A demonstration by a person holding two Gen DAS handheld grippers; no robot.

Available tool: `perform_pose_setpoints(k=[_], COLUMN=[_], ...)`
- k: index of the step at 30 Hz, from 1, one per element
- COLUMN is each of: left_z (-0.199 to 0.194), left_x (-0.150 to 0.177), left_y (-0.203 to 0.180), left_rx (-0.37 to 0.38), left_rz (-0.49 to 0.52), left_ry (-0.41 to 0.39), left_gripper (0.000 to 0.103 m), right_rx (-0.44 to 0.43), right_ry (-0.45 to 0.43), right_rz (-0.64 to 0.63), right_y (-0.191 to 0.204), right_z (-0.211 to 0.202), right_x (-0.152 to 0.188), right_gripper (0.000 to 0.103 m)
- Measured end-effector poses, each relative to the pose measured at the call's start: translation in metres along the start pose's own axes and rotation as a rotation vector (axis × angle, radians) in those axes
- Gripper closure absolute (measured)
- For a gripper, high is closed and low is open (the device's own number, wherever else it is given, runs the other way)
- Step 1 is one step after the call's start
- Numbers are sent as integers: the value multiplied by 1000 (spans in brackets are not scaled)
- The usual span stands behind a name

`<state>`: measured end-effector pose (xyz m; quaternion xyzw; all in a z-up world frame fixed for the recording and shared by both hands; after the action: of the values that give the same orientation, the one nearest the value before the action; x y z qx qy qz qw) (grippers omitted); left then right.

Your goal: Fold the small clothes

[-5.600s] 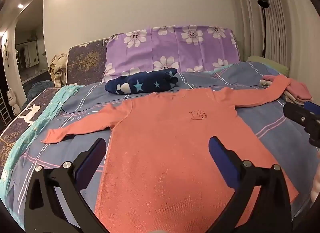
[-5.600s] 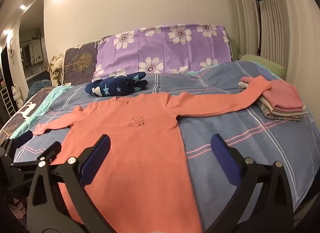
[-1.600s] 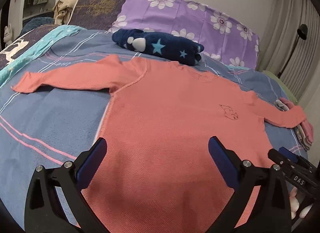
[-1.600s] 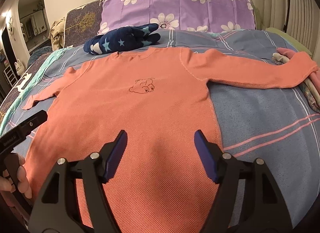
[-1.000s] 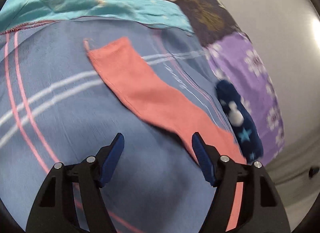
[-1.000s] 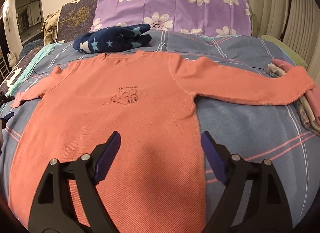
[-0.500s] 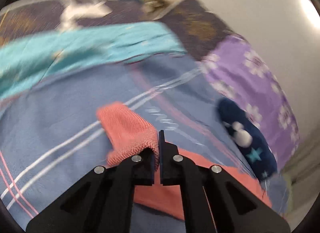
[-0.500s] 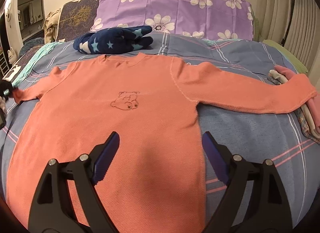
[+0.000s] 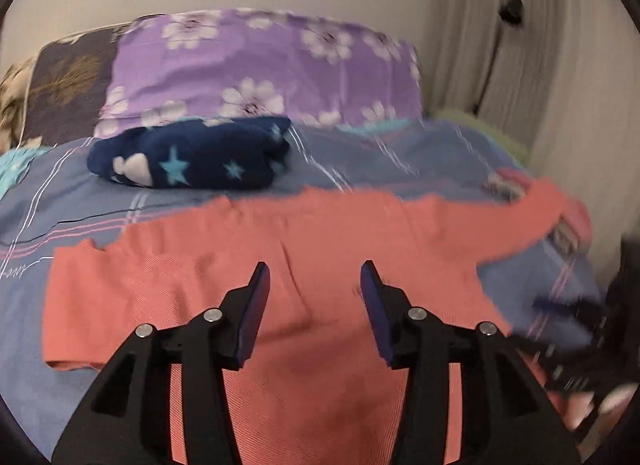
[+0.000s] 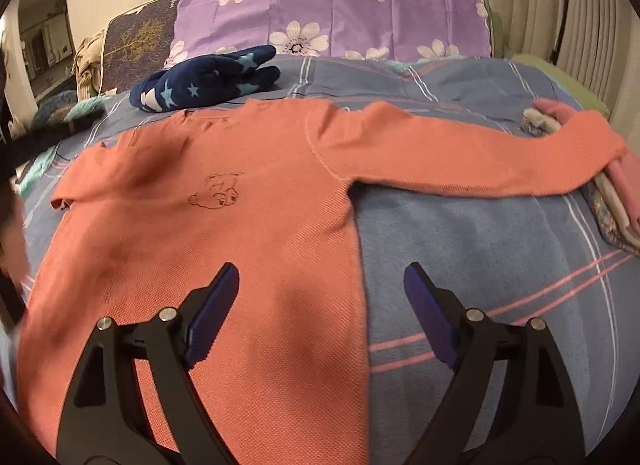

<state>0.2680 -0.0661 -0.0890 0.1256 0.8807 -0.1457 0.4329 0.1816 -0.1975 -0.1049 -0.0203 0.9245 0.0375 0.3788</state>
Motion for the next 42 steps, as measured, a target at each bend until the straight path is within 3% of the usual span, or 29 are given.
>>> perform_pose_setpoints(k=[2, 5, 10, 15, 18, 19, 22, 23, 24, 25, 26, 27, 29, 31, 34, 37, 42], left_z=[1, -15, -40, -54, -59, -60, -52, -47, -45, -42, -39, -36, -32, -32, -31, -30, -28], left_x=[17, 32, 46, 57, 60, 62, 65, 66, 66, 66, 67, 67, 71, 72, 72, 74, 75], left_y=[0, 25, 87, 157, 181, 185, 187, 187, 187, 188, 187, 187, 190, 190, 193, 194, 194], left_rx=[-22, -85, -270, -434, -414, -399, -343, -313, -300, -297, -298, -301, -323, -330, -338, -342, -364], left_rz=[31, 18, -4, -128, -224, -249, -283, -294, -303, -313, -317, -321, -328, -337, -347, -349, -347], left_ry=[27, 19, 0, 33, 50, 55, 72, 79, 83, 91, 99, 104, 122, 124, 125, 129, 138], left_gripper=[50, 45, 31, 31, 30, 30, 28, 28, 28, 28, 28, 28, 28, 28, 28, 28, 28], right_rx=[-41, -187, -394, -517, -523, -529, -517, -501, -467, -449, -438, -434, -450, -421, -367, -329, -265], right_ry=[-4, 21, 108, 196, 272, 295, 271, 279, 281, 272, 260, 240, 154, 44, -44, -33, 66], right_rz=[5, -9, -5, 3, 35, 49, 11, -20, -68, -104, -132, -158, -151, -138, -102, -54, 78], right_y=[2, 18, 69, 129, 153, 161, 184, 191, 199, 205, 210, 213, 209, 192, 157, 120, 58], right_z=[2, 14, 47, 94, 127, 138, 146, 146, 146, 143, 139, 132, 112, 85, 62, 67, 101], right_x=[-4, -17, -52, -84, -88, -88, -95, -95, -96, -97, -99, -104, -118, -139, -161, -163, -134], right_gripper=[21, 57, 59, 50, 45, 39, 20, 20, 23, 48, 84, 99, 100, 100, 100, 100, 100])
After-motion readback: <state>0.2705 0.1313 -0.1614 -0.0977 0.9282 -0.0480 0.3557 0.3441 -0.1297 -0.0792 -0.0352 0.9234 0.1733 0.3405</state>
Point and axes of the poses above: each gripper's, at about its wrist camera, not at the fingertips, and z roughly the way its jaws point, y to its left, x to its underside, the point moved 7 cm from there along z, roughly the way its jaws point, and after that the axes turned 4 degrees about -z, right-handed, at the moved point
